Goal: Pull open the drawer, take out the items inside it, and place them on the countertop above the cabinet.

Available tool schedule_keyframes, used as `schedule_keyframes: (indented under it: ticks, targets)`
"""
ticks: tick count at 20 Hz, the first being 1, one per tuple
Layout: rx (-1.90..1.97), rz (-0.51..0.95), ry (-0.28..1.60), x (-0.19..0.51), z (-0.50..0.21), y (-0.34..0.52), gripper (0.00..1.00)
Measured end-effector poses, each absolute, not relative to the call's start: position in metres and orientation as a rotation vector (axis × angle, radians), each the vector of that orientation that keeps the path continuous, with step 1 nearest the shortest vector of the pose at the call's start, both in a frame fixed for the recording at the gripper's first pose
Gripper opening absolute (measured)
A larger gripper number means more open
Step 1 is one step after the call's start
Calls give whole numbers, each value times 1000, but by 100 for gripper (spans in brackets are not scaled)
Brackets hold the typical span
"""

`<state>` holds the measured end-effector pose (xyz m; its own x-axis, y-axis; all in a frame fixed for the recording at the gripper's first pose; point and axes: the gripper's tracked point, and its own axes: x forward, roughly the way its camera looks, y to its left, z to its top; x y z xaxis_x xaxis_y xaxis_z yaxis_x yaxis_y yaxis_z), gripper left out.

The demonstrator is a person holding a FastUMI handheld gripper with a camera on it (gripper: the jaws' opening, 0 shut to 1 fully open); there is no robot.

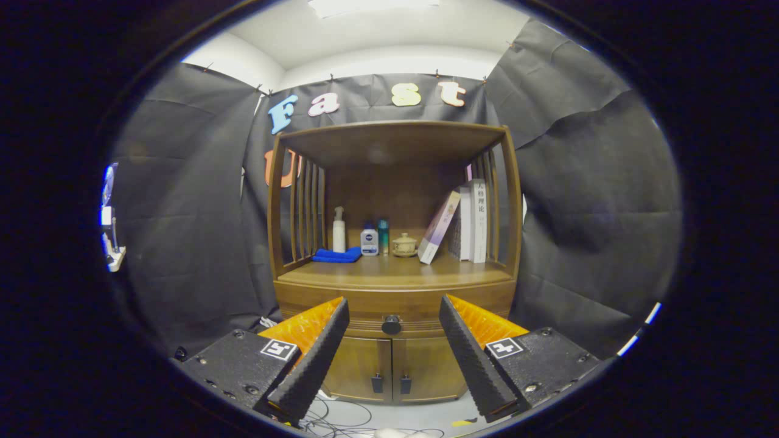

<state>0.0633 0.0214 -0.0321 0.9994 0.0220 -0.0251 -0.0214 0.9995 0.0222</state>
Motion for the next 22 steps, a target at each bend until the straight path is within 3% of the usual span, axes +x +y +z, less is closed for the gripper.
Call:
schedule_keyframes:
  ticks: [14,20,22]
  targets:
    - [71,-21,189,229,-157,17,98]
    - [33,-32,182,248,-157,24,97]
    - [3,-26,215,253,-161,26,91]
